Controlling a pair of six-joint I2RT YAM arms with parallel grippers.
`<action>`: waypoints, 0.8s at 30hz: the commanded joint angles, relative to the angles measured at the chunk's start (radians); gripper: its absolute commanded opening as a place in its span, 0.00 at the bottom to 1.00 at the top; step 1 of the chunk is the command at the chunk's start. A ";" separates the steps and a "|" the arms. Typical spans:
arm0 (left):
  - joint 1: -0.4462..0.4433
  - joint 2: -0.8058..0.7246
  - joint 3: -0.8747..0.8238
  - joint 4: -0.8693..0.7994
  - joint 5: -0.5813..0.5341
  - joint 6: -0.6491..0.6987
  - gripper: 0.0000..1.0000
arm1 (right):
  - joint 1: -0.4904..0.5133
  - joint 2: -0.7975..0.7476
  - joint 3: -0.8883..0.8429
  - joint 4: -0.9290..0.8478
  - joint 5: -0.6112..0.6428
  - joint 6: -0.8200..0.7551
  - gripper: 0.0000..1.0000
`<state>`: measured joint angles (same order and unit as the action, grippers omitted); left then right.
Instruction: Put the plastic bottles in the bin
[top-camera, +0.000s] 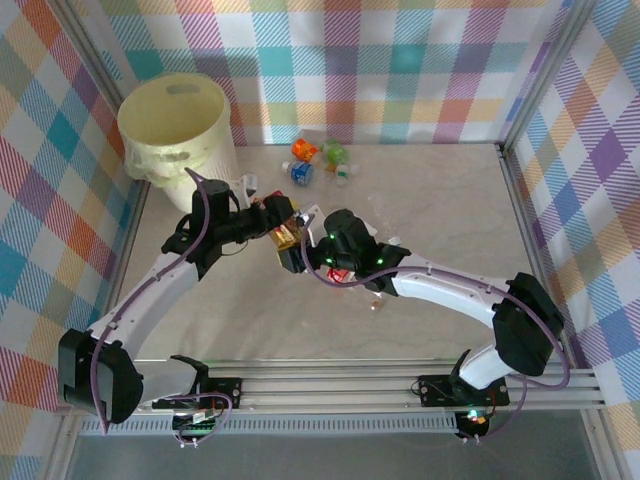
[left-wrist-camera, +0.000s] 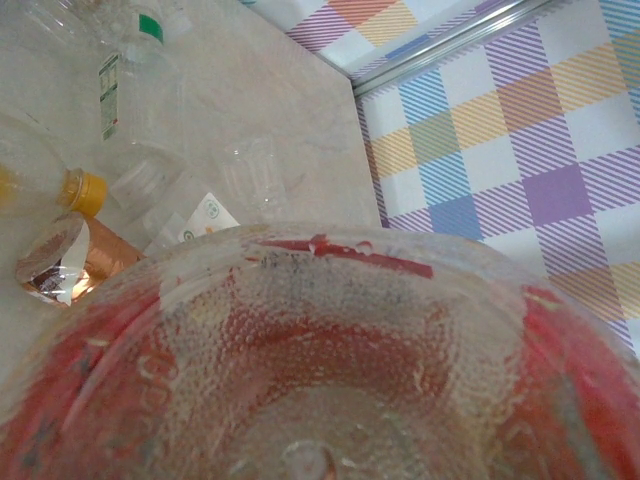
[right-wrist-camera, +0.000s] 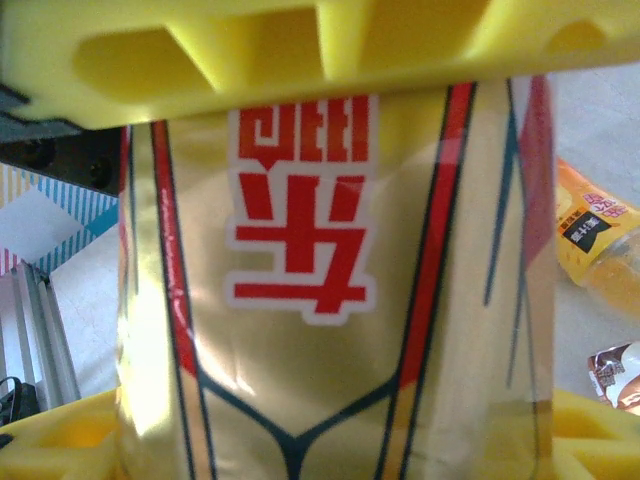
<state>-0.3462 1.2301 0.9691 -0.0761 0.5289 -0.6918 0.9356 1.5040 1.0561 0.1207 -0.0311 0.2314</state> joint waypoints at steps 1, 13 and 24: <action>-0.013 0.010 0.043 -0.012 -0.069 0.018 0.56 | -0.001 -0.031 -0.013 0.024 -0.026 0.004 0.67; -0.011 0.059 0.148 -0.134 -0.213 0.078 0.55 | -0.001 -0.103 -0.047 -0.019 0.052 -0.042 0.97; 0.018 0.102 0.370 -0.281 -0.519 0.191 0.54 | -0.001 -0.237 -0.157 0.038 0.137 -0.052 1.00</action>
<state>-0.3447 1.3201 1.2793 -0.3237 0.1299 -0.5571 0.9298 1.3090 0.9249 0.1162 0.0700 0.1932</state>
